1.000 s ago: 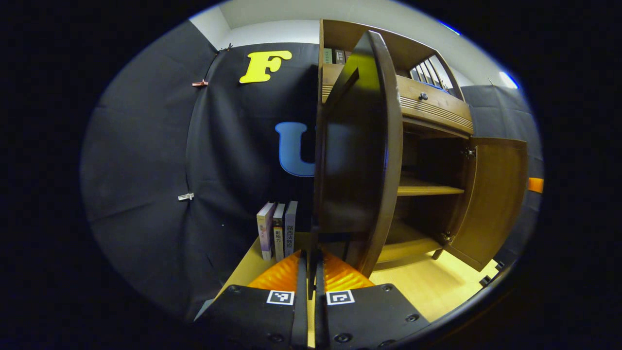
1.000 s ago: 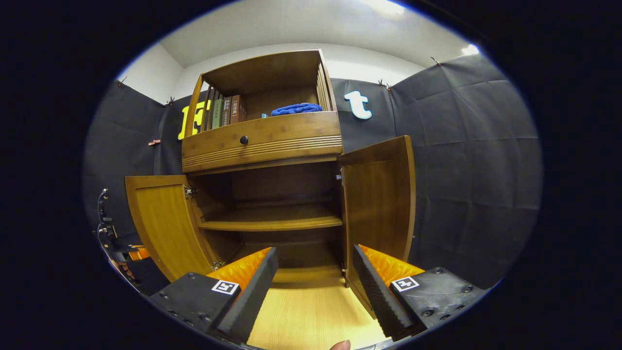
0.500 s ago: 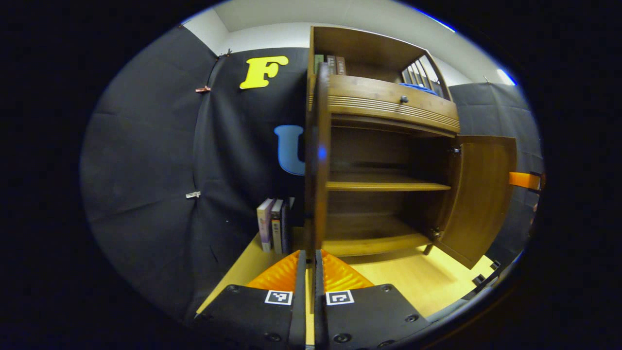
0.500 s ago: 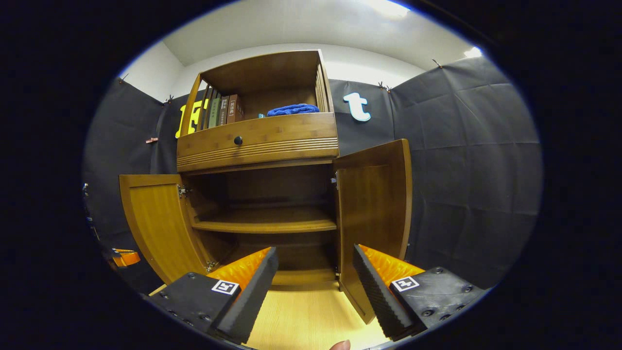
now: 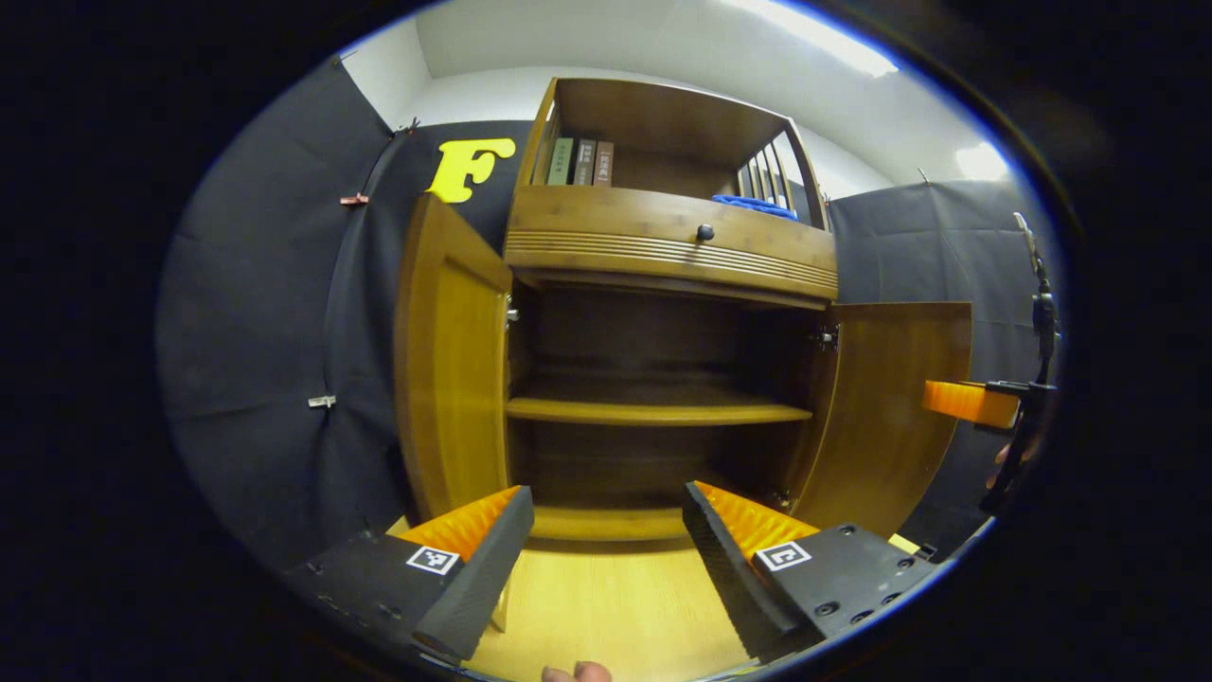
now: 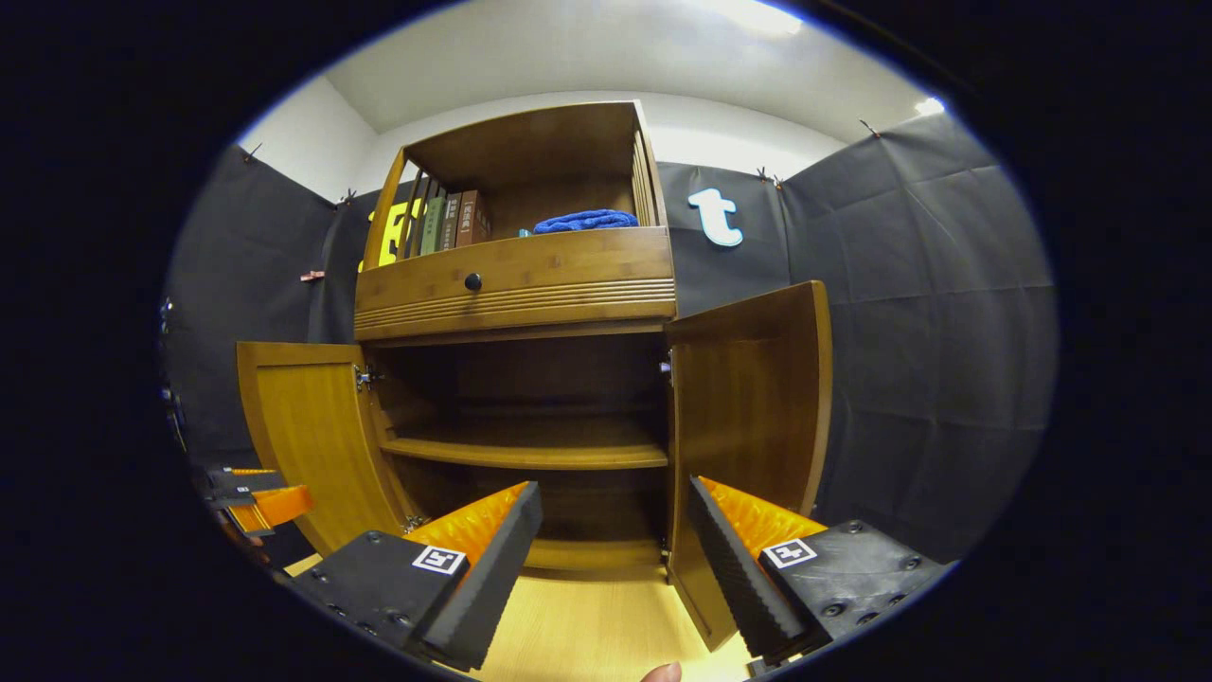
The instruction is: Open the right door of the double-door shoe cabinet with the right hand, and open the left door with the left hand.
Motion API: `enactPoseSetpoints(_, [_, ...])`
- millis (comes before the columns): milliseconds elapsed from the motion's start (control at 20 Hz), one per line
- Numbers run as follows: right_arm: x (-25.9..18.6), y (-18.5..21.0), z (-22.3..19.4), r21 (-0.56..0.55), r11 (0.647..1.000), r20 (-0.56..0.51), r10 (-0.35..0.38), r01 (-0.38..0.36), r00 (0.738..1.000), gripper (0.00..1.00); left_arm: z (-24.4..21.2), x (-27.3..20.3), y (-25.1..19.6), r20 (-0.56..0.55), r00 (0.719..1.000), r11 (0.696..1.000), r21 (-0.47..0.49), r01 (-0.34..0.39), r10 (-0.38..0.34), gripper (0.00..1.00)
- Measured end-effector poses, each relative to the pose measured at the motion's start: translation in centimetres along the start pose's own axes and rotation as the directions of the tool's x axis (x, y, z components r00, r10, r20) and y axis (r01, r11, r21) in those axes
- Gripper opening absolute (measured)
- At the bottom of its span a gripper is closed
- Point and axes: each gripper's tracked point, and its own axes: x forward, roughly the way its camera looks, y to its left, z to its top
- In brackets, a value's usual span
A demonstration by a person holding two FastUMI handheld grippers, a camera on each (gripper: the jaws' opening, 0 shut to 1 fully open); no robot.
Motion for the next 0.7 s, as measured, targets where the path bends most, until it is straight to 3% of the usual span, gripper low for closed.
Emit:
enactPoseSetpoints(400, [1.4, -3.3, -1.8, 0.014, 1.000, -0.041, -0.015, 0.015, 0.999, 0.98, 0.4, 1.6, -2.0, 0.005, 0.999, 0.999, 0.034, -0.034, 0.034, 0.97])
enactPoseSetpoints(650, [2.2, -5.0, -3.2, 0.030, 0.999, -0.073, -0.022, 0.024, 0.997, 0.98, 0.5, 2.9, -4.1, 0.027, 1.000, 0.999, 0.034, 0.006, -0.007, 0.97])
enactPoseSetpoints(700, [2.3, -4.9, -3.4, 0.033, 0.999, -0.083, -0.014, 0.017, 0.996, 0.92, 0.4, 3.2, -4.7, 0.024, 1.000, 0.999, 0.030, 0.013, -0.014, 0.97])
